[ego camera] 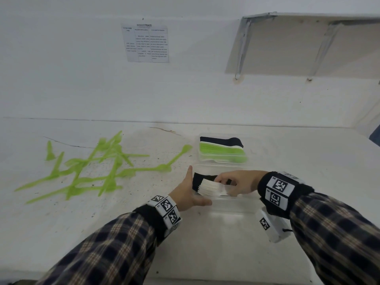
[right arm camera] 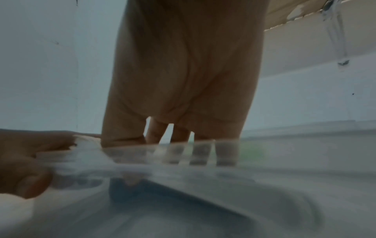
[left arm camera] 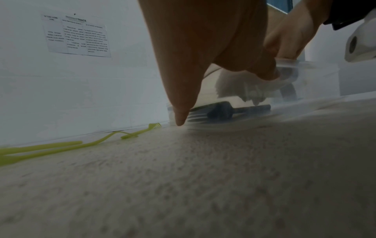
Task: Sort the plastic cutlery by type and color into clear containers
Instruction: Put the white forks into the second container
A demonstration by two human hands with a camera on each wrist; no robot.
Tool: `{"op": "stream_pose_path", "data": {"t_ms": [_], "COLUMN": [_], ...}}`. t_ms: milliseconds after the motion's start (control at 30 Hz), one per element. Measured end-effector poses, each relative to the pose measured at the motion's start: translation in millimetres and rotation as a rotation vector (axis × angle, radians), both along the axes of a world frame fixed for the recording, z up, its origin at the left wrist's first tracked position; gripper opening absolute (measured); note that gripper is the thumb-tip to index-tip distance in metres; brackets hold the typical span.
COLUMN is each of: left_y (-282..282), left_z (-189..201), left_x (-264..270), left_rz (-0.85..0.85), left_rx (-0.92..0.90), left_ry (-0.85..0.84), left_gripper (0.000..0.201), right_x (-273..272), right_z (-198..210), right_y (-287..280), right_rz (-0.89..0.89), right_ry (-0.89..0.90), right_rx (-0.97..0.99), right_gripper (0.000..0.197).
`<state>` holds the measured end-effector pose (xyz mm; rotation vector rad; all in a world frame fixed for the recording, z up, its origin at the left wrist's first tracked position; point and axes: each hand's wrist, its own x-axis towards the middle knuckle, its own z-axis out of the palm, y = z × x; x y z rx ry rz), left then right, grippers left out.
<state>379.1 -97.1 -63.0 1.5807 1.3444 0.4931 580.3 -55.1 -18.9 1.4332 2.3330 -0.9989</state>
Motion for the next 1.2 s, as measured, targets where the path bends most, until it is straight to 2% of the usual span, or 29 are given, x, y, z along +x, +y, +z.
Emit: {"op": "stream_pose_path", "data": {"t_ms": [300,433,533,700,800,1100,1200], "left_y": [4,5,6,6,6,7,5], "left_z": [-4,-7,-8,-8,-10,-13,-11], "left_x": [-1,-2,-3,-3,-3,-2,-1], "left_rz": [-0.005,0.002,0.004,0.003,-0.002,0.005,0.009], "left_rx": [0.014,0.018,0.013,0.013,0.028,0.029,0.057], "left_ry": [0.057,0.066,0.054,0.049,0.058,0.061,0.105], "left_gripper": [0.126,0.127,0.128,0.123,0.122,0.124,0.120], "right_x": [-23,-35,-37,-34,-36,-37,-31], "right_z": [6,6,4,-9,-13,-20,-19], "right_y": [2,-1,-1,-5,-8,-10,-6], "right_rz": [0.177,0.238,0.260,0.184,0.136,0.084,0.046], "right_ry": [-0.156,-0.275,-0.296,-0.167,-0.107,-0.001,0.014], "right_rx": [-0.076,0.028,0.052,0.243,0.326,0.375,0.378], "right_gripper": [0.046,0.046,0.039,0.028,0.033,0.039,0.058]}}
